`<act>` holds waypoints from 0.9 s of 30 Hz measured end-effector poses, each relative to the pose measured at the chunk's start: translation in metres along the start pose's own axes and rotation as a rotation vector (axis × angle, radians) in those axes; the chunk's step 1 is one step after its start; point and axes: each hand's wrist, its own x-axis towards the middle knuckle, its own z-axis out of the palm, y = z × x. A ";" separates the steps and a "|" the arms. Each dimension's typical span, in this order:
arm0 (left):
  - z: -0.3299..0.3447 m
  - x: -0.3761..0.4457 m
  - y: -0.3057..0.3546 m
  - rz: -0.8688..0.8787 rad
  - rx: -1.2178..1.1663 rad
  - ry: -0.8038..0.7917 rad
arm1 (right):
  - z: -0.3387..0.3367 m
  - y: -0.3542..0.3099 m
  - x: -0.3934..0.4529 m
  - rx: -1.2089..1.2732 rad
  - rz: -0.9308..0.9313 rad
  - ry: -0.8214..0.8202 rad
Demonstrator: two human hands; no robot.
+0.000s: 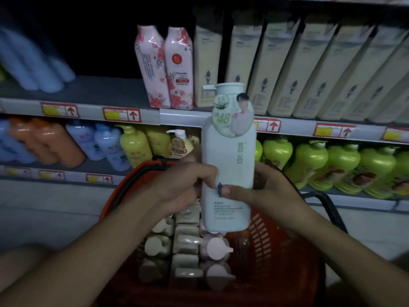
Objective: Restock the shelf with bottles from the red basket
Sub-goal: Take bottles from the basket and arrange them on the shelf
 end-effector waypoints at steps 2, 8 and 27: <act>0.006 -0.003 0.011 0.071 0.020 0.057 | 0.000 -0.012 0.000 -0.004 -0.047 0.050; 0.005 -0.011 0.073 0.378 -0.196 0.157 | -0.002 -0.078 0.014 0.013 -0.239 0.179; -0.013 0.011 0.283 0.965 0.254 0.476 | -0.001 -0.309 0.145 0.018 -0.701 0.368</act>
